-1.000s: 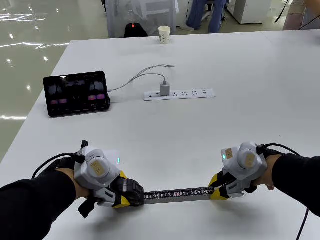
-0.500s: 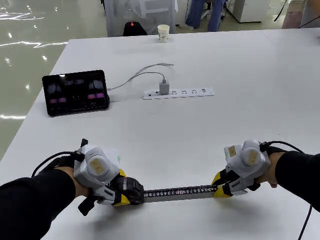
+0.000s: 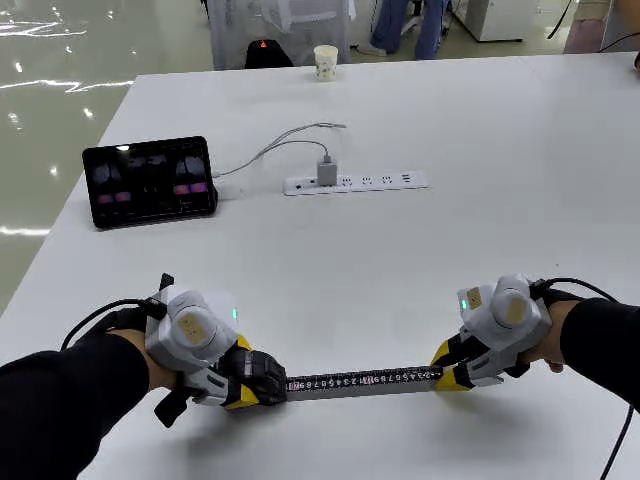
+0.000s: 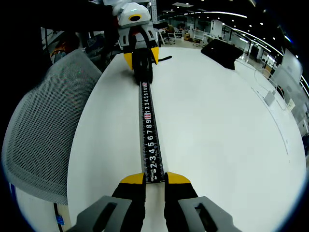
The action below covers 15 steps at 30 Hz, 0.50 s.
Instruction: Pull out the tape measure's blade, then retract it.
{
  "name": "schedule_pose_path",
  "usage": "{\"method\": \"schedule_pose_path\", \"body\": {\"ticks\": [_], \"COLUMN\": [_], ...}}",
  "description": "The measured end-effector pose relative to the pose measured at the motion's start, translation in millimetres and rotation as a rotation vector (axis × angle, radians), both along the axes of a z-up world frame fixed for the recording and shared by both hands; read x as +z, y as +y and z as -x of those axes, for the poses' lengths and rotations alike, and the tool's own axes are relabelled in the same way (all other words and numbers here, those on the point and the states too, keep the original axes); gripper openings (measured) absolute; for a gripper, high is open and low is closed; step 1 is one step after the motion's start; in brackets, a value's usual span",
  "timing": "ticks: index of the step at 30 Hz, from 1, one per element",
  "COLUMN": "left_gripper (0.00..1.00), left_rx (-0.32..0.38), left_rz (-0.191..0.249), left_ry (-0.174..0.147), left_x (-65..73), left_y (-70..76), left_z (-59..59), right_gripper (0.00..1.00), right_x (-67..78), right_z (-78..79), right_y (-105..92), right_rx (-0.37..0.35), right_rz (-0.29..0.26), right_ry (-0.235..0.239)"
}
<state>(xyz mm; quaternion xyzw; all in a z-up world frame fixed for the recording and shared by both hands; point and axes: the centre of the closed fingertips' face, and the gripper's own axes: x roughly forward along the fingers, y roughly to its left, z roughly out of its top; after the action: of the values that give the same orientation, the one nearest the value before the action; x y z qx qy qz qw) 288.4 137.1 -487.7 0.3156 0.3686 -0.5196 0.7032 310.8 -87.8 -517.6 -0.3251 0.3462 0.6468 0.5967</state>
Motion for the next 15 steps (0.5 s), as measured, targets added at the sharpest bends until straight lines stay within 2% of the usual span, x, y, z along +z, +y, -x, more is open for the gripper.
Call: {"method": "schedule_pose_path", "body": {"ticks": [15], "left_gripper": [0.31], "left_rx": [0.005], "left_rz": [0.001], "left_ry": [-0.003], "left_x": [0.2], "left_y": [0.4], "left_z": [0.3], "right_gripper": [0.11], "right_x": [-2.6], "right_z": [-1.3], "right_y": [-11.0], "right_rx": [-0.009], "right_rz": [0.007], "right_ry": [-0.001]}}
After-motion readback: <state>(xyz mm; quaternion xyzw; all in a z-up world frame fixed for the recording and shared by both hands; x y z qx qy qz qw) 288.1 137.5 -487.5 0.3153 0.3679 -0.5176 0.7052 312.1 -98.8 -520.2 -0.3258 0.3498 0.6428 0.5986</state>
